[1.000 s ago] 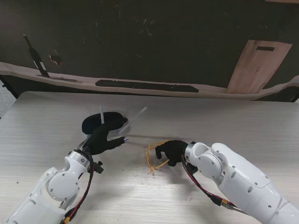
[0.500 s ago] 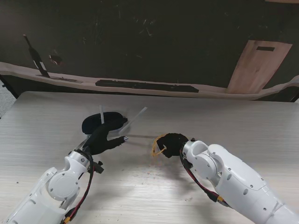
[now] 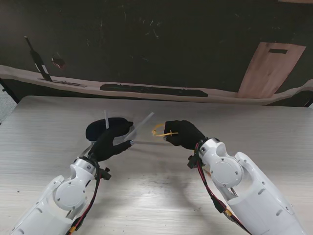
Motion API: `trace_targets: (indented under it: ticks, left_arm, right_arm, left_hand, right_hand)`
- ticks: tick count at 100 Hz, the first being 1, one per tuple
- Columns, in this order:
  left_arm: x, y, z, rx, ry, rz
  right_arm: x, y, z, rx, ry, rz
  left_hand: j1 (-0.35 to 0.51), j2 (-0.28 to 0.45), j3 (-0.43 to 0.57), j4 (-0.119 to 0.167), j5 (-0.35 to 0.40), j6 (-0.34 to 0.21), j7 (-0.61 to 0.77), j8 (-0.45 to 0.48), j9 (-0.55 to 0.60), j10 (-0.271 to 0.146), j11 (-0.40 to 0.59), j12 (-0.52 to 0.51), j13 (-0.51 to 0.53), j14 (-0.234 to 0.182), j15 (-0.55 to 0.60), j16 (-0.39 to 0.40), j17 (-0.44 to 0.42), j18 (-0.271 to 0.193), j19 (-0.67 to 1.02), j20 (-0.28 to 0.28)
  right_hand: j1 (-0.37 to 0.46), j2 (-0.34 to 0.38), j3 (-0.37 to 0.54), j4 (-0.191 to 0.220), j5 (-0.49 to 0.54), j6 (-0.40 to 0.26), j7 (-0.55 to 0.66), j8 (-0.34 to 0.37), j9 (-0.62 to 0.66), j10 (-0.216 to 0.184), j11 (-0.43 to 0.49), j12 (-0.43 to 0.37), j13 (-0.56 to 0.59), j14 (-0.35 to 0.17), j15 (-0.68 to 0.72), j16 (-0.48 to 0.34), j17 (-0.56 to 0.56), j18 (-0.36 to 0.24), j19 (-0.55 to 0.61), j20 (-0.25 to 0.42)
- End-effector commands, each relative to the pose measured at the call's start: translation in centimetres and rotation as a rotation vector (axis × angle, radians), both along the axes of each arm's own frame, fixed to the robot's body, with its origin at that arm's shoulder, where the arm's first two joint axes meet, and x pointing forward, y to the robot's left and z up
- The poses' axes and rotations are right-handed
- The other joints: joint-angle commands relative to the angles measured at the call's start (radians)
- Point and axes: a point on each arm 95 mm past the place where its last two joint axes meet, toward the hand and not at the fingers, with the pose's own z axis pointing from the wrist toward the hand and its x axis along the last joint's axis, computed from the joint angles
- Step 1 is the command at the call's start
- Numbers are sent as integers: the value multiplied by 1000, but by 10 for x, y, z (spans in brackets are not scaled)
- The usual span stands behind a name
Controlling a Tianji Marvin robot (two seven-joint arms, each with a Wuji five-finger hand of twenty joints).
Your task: Untangle the Ethernet cable and plug it into the router
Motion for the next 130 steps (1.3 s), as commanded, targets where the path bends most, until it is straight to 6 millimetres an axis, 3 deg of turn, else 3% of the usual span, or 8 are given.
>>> trace_targets:
  ticks: [1,28,57,91,104,121,126,130]
  left_arm:
    - [0,-7,1,-4,4,-23]
    - [3,-17,0,-22,24,-53]
    - [10,-38,-9,-76,36,-75]
    - [12,-47,-12,-150,51,-98]
    - [12,-53,-11,-204,54,-111]
    - [12,-64,-6,-327,16,-56]
    - [12,-65,-4,-371,12,-51]
    - [11,-65,-2,-410,11,-53]
  right_arm:
    - [-9,9,11,14,-31,27]
    - [-31,16,39,273,5,76]
    - [-44,35,37,408,112,162]
    - [-49,54,35,490,177,234]
    - [-52,60,35,524,208,257]
    - [-50,64,32,536,232,256]
    - [-48,63,30,542,243,242]
    - [-47,63,29,550,255,229]
  left_hand:
    - [-18,8,3,29,7,-16,4,5,-10,-6,6,-5,-23,-3,10,16,-19,-6,19,14]
    - [-33,-3,12,13,-51,-3,-18,-3,-74,-5,-7,-9,-55,-14,1,11,-34,-16,14,7]
    - [-55,-49,-19,-9,-201,52,-101,-45,-213,-10,-55,-42,-179,-52,-63,-20,-85,-44,-61,-15]
    - [-55,-84,23,-18,-217,48,-118,-56,-209,-13,-49,-43,-177,-61,-61,-23,-87,-57,-82,-13]
    - [-31,-109,157,-14,-174,59,-52,-22,-180,-7,23,-3,-133,-59,-22,-11,-56,-74,-62,-10]
    - [170,-39,277,-27,-65,-25,481,250,84,-51,224,117,51,-30,137,43,18,-43,126,45]
    - [448,-15,96,-83,-28,-73,650,236,194,-67,265,186,133,-16,201,71,57,-30,181,75]
    - [620,31,-44,-70,3,-105,765,238,321,-77,205,300,202,-2,257,96,100,-15,229,100]
  right_hand:
    - [-10,36,-22,-10,6,5,64,27,145,143,165,11,-21,-160,55,20,29,-63,238,-19]
    - [-5,36,-30,-7,6,-1,54,27,136,155,157,6,-21,-152,52,11,26,-47,238,-54]
    - [3,34,-35,-4,6,-5,43,26,130,166,150,7,-21,-143,51,5,24,-34,238,-69]
    - [4,34,-38,-3,7,-11,36,26,126,169,147,8,-22,-142,51,1,24,-32,238,-71]
    - [3,34,-39,-3,6,-13,32,25,126,170,147,8,-22,-142,51,0,24,-32,238,-72]
    - [4,34,-40,-2,6,-17,27,24,118,176,137,7,-22,-136,49,-4,23,-32,238,-73]
    - [9,34,-43,-1,5,-19,24,24,111,184,126,5,-22,-126,45,-10,21,-30,236,-82]
    - [15,36,-48,0,3,-19,22,24,102,191,115,5,-22,-119,41,-19,18,-22,226,-95]
